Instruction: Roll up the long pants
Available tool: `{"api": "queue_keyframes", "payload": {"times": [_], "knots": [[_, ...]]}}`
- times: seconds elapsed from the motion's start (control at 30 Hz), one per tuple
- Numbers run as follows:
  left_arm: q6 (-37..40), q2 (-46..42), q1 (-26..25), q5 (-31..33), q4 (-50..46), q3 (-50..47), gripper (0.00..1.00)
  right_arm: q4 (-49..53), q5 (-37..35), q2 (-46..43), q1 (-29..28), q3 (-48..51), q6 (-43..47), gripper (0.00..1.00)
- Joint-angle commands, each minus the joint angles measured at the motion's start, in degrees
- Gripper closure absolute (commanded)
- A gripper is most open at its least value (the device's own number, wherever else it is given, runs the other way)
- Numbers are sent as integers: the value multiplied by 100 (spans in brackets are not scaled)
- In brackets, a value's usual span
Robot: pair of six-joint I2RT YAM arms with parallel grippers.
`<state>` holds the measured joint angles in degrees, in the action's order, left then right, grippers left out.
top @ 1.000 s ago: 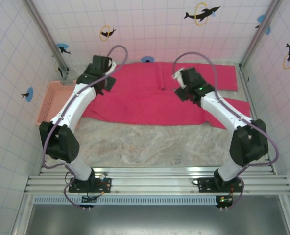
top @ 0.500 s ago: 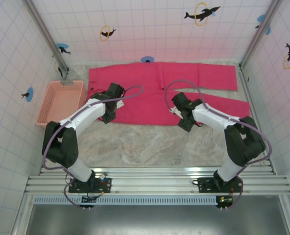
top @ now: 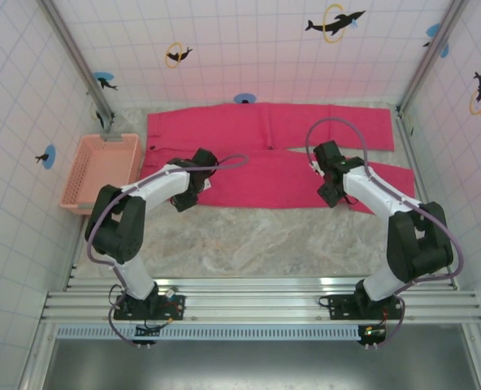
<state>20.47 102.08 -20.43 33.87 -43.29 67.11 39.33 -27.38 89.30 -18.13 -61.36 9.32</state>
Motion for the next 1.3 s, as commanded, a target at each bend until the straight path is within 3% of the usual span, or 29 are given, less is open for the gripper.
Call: {"api": "queue_keyframes", "payload": {"times": [0.0,0.07,0.3,0.43,0.87,1.0,1.13,1.27], "knots": [[-234,340,-4,-203,-224,43,22,62,-105,-301,167,146,-211,10],[-310,514,-2,-294,-260,89,27,57,-93,-363,255,175,-229,10],[-472,860,-5,-356,-242,77,30,91,-136,-616,459,175,-284,10],[-572,1323,7,-363,-450,498,41,86,-163,-810,461,247,-291,10],[-692,1803,409,-994,-1128,1164,36,193,-343,-1123,521,315,-247,9],[-779,1963,543,-1208,-1390,1573,43,250,-368,-1159,521,249,-204,9],[-798,2168,681,-1513,-1670,1873,63,281,-400,-1236,530,259,-194,9],[-808,2305,785,-1708,-1860,2077,68,323,-400,-1380,547,341,-203,9]]}}
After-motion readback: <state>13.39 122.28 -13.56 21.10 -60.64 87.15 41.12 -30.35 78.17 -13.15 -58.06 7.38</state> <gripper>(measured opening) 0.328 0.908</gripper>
